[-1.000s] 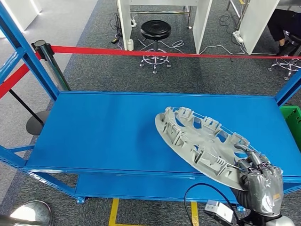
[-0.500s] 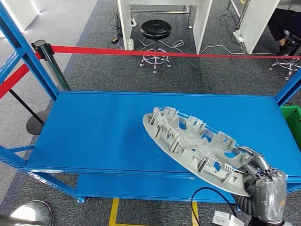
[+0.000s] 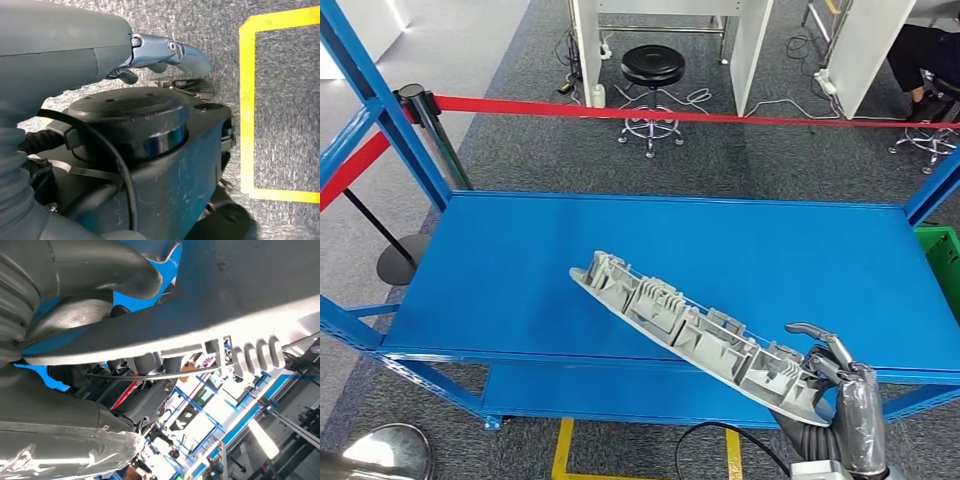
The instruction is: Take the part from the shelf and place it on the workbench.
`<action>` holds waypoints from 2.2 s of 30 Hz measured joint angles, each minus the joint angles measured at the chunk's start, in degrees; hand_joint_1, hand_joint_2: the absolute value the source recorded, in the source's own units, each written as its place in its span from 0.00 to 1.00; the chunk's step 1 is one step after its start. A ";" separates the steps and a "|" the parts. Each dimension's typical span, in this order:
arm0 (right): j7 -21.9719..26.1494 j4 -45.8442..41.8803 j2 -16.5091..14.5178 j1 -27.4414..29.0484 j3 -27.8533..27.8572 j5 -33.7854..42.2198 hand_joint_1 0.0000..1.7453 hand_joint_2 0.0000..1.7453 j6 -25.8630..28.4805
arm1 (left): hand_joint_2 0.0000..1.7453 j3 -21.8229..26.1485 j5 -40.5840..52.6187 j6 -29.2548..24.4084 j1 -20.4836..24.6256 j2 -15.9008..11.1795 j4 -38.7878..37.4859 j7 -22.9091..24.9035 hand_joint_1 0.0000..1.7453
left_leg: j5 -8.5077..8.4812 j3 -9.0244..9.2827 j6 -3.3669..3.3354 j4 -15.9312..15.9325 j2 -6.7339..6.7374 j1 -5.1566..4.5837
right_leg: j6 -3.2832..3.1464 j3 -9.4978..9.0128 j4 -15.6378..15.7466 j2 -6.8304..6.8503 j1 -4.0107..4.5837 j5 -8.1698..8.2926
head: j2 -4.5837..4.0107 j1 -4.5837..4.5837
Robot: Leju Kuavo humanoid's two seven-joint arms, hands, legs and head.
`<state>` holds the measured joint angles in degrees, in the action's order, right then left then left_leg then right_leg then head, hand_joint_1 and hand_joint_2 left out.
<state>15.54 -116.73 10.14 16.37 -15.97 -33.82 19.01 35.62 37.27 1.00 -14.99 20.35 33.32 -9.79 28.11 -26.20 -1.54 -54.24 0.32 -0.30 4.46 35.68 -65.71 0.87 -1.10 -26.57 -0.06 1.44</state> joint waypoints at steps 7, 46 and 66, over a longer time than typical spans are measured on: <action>1.01 0.76 -0.51 -0.11 -0.23 2.59 1.00 1.00 -0.49 | 1.00 0.26 3.05 0.69 0.08 -0.10 0.45 -0.53 0.00 | 2.19 -1.11 2.10 -2.49 1.02 -0.40 | -3.17 -2.48 6.85 -0.33 0.35 1.38 | 0.01 0.24; 2.73 1.70 -3.25 2.16 1.51 10.60 1.00 1.00 -1.64 | 1.00 5.67 8.94 0.81 1.69 -0.28 0.17 -2.61 0.00 | 3.31 -3.29 1.95 -10.17 -1.83 -0.13 | -3.22 0.82 8.66 -4.97 0.57 5.07 | 0.02 0.73; 3.05 2.11 -5.72 2.59 2.04 10.51 1.00 1.00 -2.05 | 1.00 8.81 10.72 1.58 2.72 -0.30 -0.45 -2.71 0.00 | -4.82 -6.29 1.19 -1.73 6.70 -0.58 | -1.53 -9.28 10.18 2.64 1.18 -2.42 | 0.02 0.25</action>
<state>18.59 -114.62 4.43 18.96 -13.93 -23.31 16.96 44.44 47.99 2.58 -12.27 20.05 32.86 -12.50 23.29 -32.50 -0.35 -55.97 7.02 -0.88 2.93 26.40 -55.52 3.51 0.08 -28.99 -0.04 1.68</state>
